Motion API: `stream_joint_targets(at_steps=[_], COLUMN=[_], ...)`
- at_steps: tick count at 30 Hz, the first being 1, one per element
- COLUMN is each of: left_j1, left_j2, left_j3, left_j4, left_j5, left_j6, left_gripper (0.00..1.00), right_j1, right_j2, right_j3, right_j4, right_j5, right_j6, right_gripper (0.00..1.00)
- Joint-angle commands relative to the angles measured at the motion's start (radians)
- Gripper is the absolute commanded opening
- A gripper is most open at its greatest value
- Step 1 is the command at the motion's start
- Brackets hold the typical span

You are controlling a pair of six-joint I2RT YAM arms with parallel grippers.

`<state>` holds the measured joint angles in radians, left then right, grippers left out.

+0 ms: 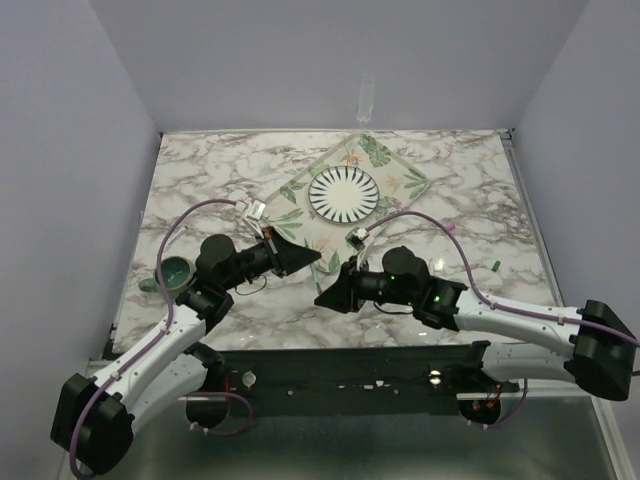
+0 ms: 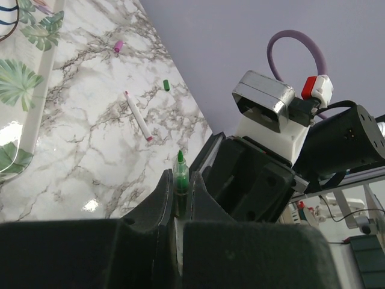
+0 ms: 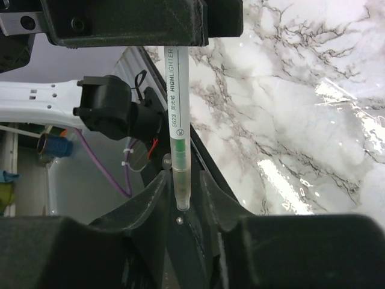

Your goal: Insert the pens into the pen caps

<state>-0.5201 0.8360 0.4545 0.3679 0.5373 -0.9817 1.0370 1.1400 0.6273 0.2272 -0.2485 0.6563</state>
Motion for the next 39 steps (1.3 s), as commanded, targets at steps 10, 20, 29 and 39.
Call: stream_joint_targets(at_steps=[10,20,29,39], left_j1=[-0.001,0.075,0.353,0.367], left_j2=[-0.089,0.167,0.649,0.954], left_j3=[0.153,0.544,0.776,0.891], left_j4=[-0.36,-0.929,-0.986,-0.949], left_j5=[-0.238,-0.856,-0.613,-0.547], left_j6=[0.107,0.32,0.535,0.669], left_gripper=[0.99,0.91,0.45,0.44], right_j1=[0.0,-0.002,-0.002,0.0], right_j2=[-0.152,-0.436,-0.672,-0.757], right_j3=[-0.028,-0.057,-0.084,-0.11], right_j4=[-0.096,-0.428,-0.577,-0.62], right_j5=[0.149,0.403,0.468,0.505], right_j6=[0.029,0.057,0.016,0.026], right_gripper=[0.01,0.01,0.01,0.01])
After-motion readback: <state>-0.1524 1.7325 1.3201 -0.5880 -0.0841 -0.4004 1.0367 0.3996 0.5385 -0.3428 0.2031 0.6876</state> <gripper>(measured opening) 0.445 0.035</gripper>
